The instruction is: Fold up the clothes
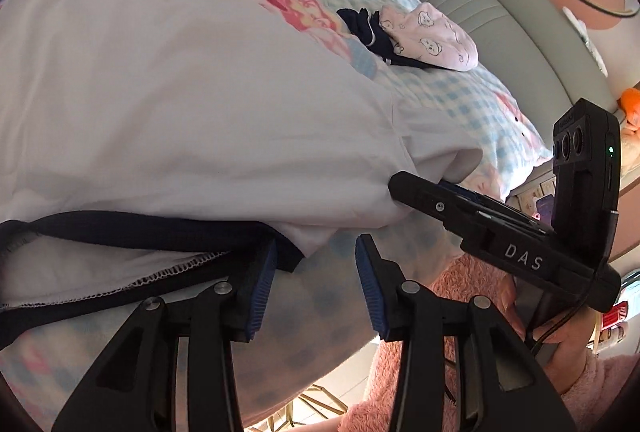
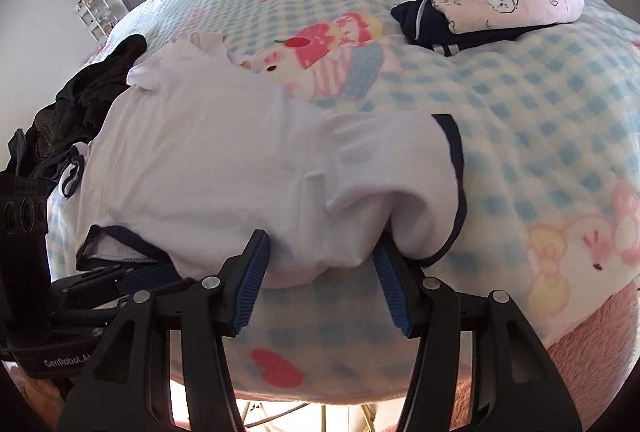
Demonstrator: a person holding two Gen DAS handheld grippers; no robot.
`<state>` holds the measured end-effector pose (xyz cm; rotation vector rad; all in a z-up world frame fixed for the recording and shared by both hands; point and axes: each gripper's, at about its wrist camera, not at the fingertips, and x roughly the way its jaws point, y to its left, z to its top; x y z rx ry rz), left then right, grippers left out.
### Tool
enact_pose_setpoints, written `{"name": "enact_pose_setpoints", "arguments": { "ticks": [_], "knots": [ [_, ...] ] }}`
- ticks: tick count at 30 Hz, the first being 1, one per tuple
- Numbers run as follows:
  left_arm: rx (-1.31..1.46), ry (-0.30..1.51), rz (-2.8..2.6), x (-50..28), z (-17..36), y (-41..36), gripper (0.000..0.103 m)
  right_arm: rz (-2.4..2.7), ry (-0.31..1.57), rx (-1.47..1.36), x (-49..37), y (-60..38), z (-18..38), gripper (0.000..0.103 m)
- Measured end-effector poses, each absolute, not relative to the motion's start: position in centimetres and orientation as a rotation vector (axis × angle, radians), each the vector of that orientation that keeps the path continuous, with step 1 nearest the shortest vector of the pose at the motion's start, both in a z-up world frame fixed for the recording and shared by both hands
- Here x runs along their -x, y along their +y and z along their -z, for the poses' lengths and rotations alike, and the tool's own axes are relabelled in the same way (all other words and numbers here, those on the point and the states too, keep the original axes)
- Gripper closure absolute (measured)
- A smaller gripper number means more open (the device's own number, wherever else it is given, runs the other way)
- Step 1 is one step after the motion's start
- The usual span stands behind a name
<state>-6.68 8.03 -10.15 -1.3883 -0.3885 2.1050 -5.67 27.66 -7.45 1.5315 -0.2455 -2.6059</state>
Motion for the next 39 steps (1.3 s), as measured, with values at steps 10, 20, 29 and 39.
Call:
{"name": "enact_pose_setpoints", "arguments": {
  "ticks": [10,20,29,39],
  "knots": [
    [1.418,-0.387,-2.173,5.6,10.4,6.2,0.057,2.491,-0.349,-1.583,4.0,27.9,8.0,0.048],
    [1.293,-0.236,-2.208,3.7,7.9,8.1,0.097,2.540,-0.300,-1.564,4.8,27.6,8.1,0.048],
    [1.481,-0.240,-2.082,1.8,11.1,6.5,0.097,2.632,-0.214,-1.587,6.3,27.7,9.4,0.049],
    [1.302,-0.617,-2.345,1.3,6.9,-5.1,0.069,2.434,-0.320,-1.452,2.9,23.8,7.3,0.045]
  ]
}}
